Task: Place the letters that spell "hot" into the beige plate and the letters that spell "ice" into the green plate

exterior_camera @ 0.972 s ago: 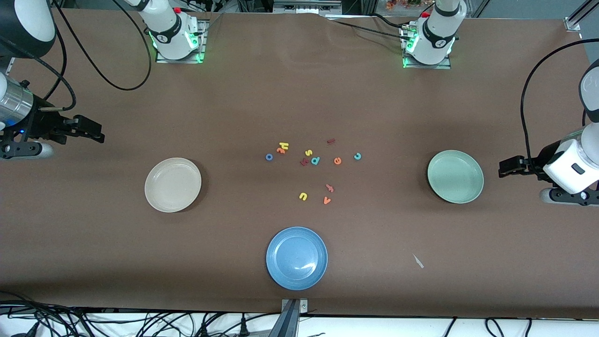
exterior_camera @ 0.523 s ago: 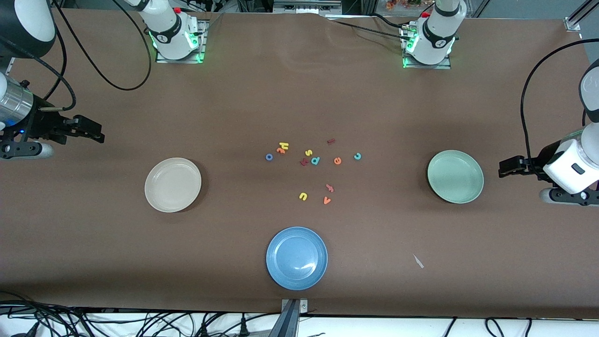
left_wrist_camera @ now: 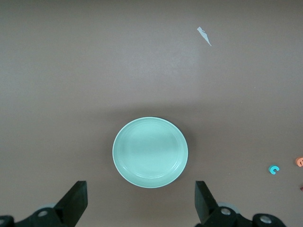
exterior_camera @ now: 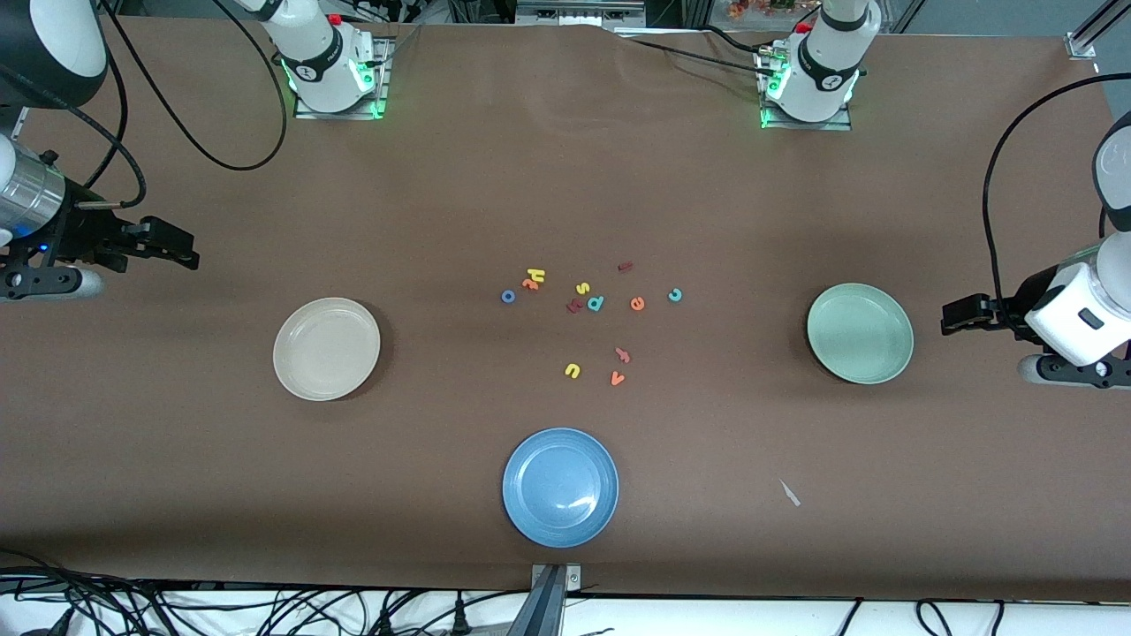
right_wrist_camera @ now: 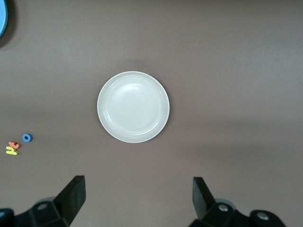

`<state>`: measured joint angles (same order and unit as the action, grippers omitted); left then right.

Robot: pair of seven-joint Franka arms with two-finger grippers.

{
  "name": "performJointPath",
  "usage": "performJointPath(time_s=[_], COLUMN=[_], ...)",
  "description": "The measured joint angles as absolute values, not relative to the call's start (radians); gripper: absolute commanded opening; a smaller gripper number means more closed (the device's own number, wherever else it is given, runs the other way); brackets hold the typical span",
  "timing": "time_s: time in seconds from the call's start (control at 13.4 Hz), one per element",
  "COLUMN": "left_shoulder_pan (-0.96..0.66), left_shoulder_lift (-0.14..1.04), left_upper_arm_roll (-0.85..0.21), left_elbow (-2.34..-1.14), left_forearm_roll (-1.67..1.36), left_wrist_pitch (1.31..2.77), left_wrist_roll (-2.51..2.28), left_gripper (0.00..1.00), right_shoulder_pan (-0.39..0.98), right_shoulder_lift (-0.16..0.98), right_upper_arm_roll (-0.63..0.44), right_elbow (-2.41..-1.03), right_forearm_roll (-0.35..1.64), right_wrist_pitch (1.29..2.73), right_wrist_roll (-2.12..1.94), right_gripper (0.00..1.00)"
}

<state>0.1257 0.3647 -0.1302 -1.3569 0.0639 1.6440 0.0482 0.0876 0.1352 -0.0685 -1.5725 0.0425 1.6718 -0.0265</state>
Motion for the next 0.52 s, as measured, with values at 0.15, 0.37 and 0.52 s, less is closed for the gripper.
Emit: performJointPath(time_s=[0.15,0.37,0.52], left_shoulder_pan=[0.126,0.126,0.126], left_shoulder_lift=[0.365,0.365,0.365], left_upper_arm_roll=[-0.13,-0.13,-0.13], left_elbow=[-1.357,-1.357,-1.357], left_forearm_roll=[0.064,0.064,0.064], left_wrist_pitch=[1.644,1.644,1.644], left_wrist_roll=[0.052,0.057,0.058], left_gripper=[1.0,1.0,1.0], right_shoulder_pan=[0.088,0.088,0.088], right_shoulder_lift=[0.135,0.135,0.135], right_upper_arm_roll=[-0.068,-0.068,-0.068], right_elbow=[-1.573,-1.573,-1.573], right_forearm_roll=[0.042,0.042,0.042], right_wrist_pitch=[1.672,1.672,1.672], right_wrist_roll=[-0.026,-0.026,-0.026], right_gripper=[1.0,1.0,1.0])
